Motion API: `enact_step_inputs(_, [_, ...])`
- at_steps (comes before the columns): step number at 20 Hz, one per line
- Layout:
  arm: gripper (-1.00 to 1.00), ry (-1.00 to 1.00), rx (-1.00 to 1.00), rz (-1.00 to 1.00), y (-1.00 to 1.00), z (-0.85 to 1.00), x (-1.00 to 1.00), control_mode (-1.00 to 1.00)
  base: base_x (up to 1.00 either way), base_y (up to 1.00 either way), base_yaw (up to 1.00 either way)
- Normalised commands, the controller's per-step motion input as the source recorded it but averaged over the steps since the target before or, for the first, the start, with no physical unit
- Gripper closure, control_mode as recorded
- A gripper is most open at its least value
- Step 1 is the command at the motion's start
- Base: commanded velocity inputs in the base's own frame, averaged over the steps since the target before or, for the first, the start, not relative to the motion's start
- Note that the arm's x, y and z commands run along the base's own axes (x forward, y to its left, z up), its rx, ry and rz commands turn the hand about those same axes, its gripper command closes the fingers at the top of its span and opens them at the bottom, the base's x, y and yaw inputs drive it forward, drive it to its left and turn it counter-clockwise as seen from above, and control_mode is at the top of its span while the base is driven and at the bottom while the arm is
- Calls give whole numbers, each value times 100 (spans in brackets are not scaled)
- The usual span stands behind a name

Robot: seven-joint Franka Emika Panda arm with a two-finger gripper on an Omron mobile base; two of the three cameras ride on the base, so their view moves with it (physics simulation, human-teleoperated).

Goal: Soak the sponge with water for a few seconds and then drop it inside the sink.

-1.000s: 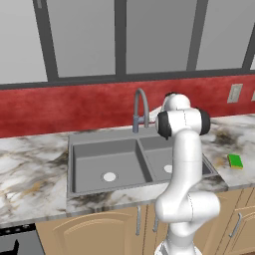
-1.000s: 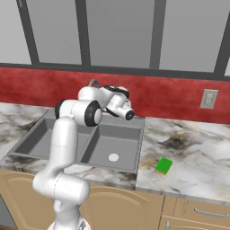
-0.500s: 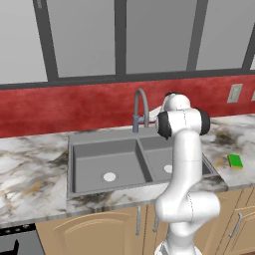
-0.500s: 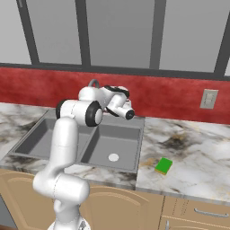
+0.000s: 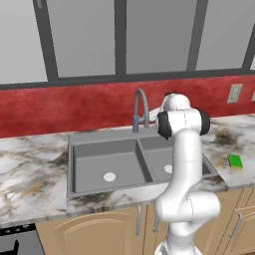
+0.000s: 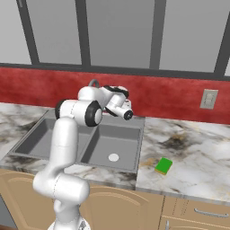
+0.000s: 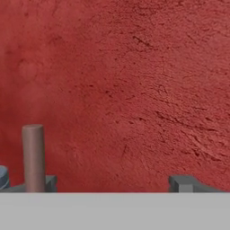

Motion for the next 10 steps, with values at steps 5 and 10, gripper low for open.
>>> enact_step_inputs(5, [-100, 0, 0, -10, -3, -21, 3, -100, 0, 0, 0])
enact_step_inputs(10, [-100, 0, 0, -10, -13, -16, 0, -100, 0, 0, 0])
